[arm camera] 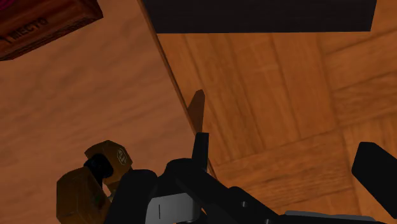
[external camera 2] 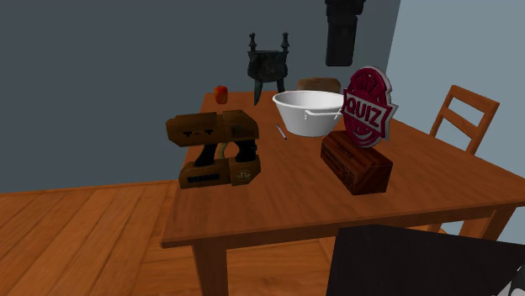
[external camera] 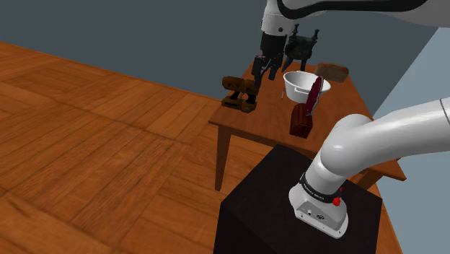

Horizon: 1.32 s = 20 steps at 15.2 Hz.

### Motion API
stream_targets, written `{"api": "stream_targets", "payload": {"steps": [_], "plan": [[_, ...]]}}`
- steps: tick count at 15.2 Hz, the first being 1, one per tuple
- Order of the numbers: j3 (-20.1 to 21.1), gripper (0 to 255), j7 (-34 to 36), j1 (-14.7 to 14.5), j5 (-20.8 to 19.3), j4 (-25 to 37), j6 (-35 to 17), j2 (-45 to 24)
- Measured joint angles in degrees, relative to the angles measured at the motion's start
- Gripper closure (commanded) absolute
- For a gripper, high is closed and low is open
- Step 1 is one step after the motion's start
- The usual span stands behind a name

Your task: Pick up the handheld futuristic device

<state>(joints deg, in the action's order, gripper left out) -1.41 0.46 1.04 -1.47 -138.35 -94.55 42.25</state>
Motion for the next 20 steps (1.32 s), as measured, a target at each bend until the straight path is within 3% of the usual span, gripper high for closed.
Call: {"api": "stream_targets", "payload": {"steps": [11,20], "plan": [[-8.31,0,-12.89,1.59,-5.07,3.83,-10.55,-13.9],[-15.0,0,-26.05,2.18,-4.54,15.24,-18.64,-32.64]]}}
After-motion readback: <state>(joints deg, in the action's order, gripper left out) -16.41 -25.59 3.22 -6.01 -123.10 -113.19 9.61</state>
